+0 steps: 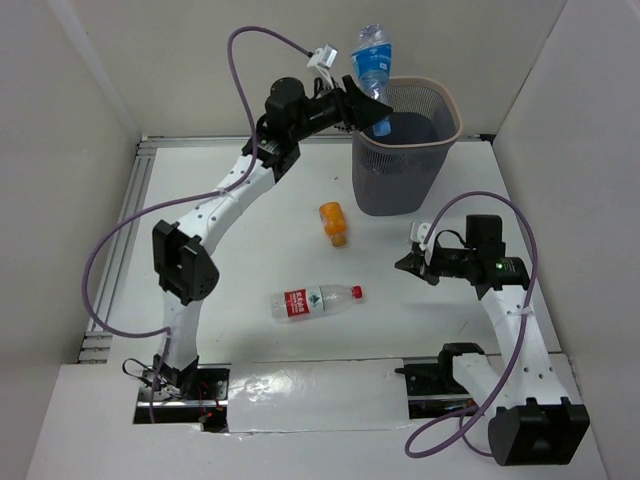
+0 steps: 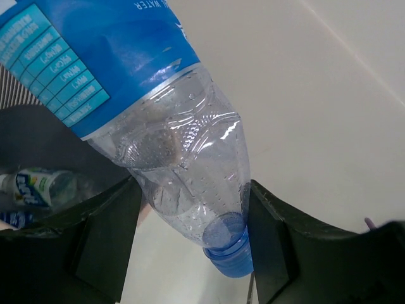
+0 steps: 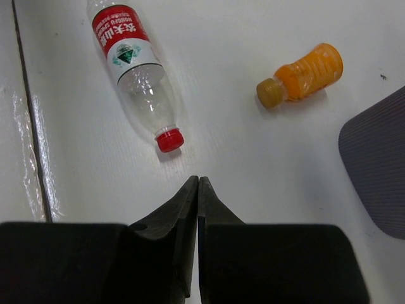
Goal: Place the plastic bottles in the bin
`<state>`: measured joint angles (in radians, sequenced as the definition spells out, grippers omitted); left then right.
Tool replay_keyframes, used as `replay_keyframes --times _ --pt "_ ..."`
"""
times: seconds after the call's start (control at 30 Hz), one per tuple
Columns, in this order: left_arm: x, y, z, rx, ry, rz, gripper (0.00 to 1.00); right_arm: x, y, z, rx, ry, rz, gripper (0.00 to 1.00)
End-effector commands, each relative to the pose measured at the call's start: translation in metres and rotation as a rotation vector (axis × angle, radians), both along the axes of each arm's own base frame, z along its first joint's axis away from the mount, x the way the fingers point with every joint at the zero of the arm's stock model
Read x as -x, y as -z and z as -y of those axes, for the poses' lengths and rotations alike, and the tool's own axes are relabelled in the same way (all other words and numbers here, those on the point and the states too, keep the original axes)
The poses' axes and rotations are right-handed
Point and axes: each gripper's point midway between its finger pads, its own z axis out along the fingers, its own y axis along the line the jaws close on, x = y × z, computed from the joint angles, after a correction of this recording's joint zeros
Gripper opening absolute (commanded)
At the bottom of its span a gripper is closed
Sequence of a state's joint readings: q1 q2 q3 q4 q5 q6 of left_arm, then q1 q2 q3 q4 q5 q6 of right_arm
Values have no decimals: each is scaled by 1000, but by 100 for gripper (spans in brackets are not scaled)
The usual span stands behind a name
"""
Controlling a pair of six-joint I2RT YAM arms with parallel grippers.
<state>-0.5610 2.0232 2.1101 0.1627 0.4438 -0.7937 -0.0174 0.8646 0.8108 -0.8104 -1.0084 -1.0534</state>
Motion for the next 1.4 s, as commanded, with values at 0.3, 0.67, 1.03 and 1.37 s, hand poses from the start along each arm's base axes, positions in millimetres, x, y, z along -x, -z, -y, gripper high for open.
replay_keyframes --times 0.3,0.67,1.03,1.37 --pt "-69 8 8 -28 -405 47 2 18 1 1 -14 7 1 13" --pt "-91 46 14 -123 -497 29 28 22 8 0 -28 9 -25 21" --pt "-79 63 36 -210 -429 72 76 16 11 0 -28 9 -36 57" --pt "-59 28 32 -192 -405 127 100 9 11 1 -20 1 6 80"
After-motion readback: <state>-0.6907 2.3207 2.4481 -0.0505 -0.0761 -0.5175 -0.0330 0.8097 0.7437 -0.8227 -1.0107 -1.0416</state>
